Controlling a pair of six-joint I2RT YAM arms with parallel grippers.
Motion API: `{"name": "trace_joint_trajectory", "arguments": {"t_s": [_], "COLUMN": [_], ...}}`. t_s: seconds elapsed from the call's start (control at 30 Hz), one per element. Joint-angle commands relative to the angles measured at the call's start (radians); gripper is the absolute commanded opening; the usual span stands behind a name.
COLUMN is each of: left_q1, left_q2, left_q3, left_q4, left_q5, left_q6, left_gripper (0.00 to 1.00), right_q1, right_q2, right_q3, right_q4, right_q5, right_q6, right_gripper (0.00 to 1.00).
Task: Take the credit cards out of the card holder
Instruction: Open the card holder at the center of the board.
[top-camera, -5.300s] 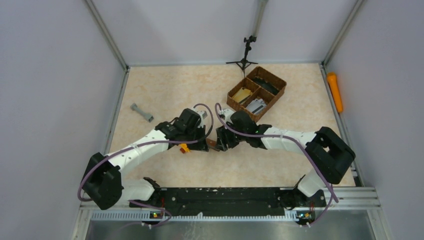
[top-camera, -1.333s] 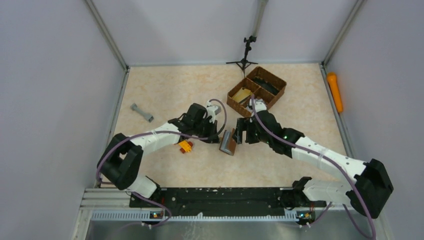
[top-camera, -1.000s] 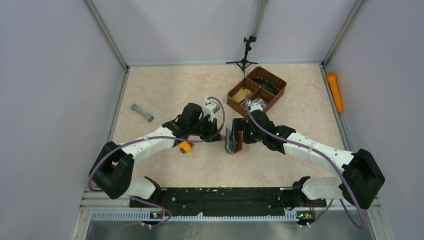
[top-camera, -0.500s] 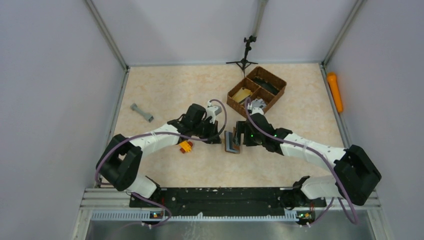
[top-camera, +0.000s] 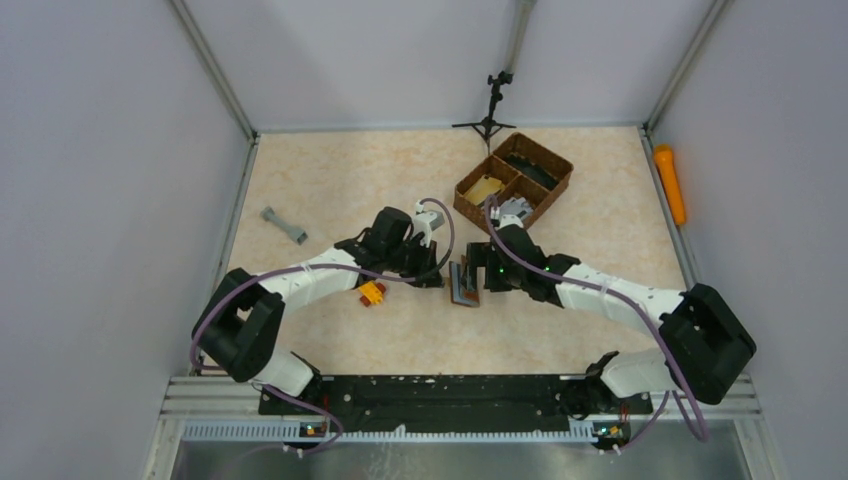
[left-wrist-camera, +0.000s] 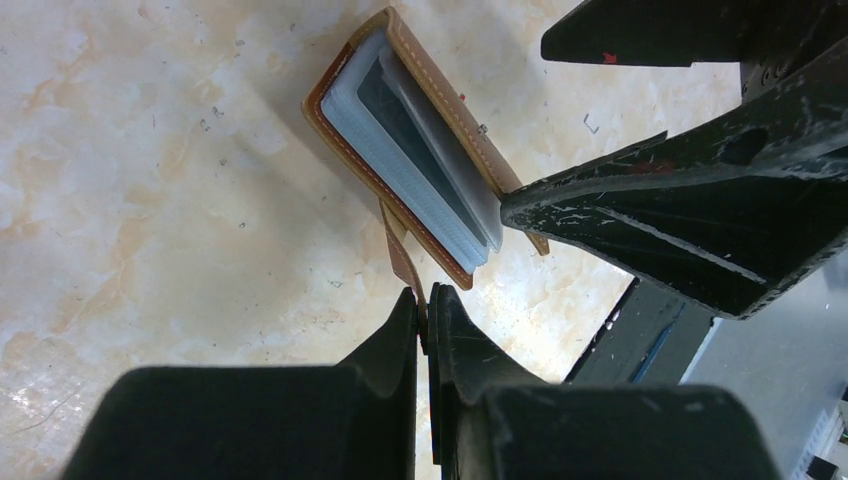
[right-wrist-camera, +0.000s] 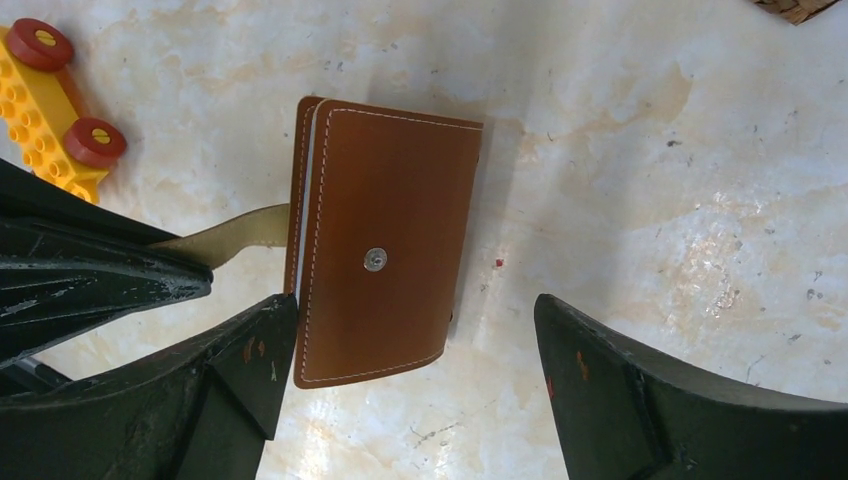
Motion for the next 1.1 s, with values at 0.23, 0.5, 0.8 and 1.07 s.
{"name": "trace_joint_trajectory", "arguments": {"t_s": [0.23,0.5,0.8,1.07], "left_q1": [0.001,0.001,0.002,0.001], "left_q2": [-0.042,-0.049,-0.038,-0.031], "left_q3": [0.008,0.005,0.012,0.02], "left_q4": [0.055,0.054,0.048,0.026], "left_q5": [0.027,0.025,0.022,-0.007], "left_q6": [0.014,0.014,0.013,0.015], "left_gripper": [0.05,0.05,0.05,0.04], "right_q1": [-0.012,-0.012,-0.012,-0.012], "right_q2": [0.024,0.101,0.166,0.177], "right_q3": [0.1,0.147,0.153,0.152], "right_q4": [0.024,-0.012,-0.036,-0.046], "right_q5": [-0.07,-0.017,0.049,0.06], "right_q6": [-0.064,-0.066,-0.074,-0.082], "right_gripper": [0.92,0.87,0.7,0.53]}}
